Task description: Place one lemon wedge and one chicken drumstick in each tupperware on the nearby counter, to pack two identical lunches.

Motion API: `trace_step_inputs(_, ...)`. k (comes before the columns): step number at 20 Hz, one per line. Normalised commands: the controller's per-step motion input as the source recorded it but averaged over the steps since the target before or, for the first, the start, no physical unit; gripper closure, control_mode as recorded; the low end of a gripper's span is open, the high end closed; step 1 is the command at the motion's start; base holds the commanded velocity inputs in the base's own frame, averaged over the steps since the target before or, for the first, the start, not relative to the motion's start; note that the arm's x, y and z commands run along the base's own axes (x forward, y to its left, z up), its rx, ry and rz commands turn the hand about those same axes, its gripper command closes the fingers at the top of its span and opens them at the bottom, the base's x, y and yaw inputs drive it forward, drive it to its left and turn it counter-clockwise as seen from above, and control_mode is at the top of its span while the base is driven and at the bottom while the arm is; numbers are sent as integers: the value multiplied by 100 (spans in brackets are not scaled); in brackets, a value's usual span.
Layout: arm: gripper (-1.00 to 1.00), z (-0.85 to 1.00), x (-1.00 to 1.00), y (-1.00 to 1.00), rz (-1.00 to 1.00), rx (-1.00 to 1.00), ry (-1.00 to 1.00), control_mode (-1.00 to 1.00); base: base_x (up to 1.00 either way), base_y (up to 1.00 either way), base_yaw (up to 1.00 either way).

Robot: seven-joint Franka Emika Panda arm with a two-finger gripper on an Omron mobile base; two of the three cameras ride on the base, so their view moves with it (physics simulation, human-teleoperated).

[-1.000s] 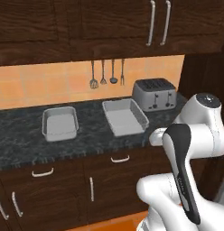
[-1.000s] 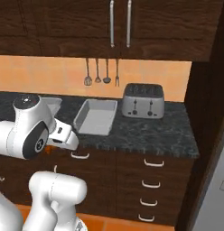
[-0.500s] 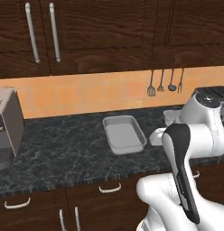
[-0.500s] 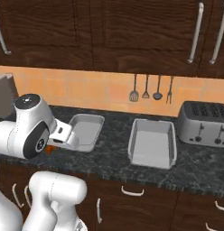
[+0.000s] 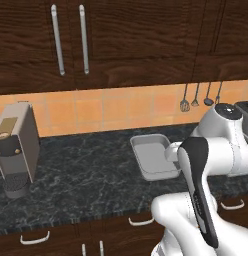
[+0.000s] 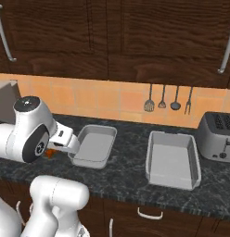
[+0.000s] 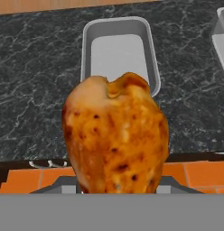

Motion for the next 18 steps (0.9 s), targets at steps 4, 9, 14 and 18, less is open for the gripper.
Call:
trace_step_inputs(4,100,0,0,0,0,0,0,100,46,0,0)
trace_step_inputs(9,100,-37,63,0,1,0,-3,-100,8,0,0)
trace_step_inputs(14,100,-40,100,0,6,0,4,-100,0,0,0)
trace_step_inputs(18,100,-44,100,0,6,-2,19,-100,0,0,0)
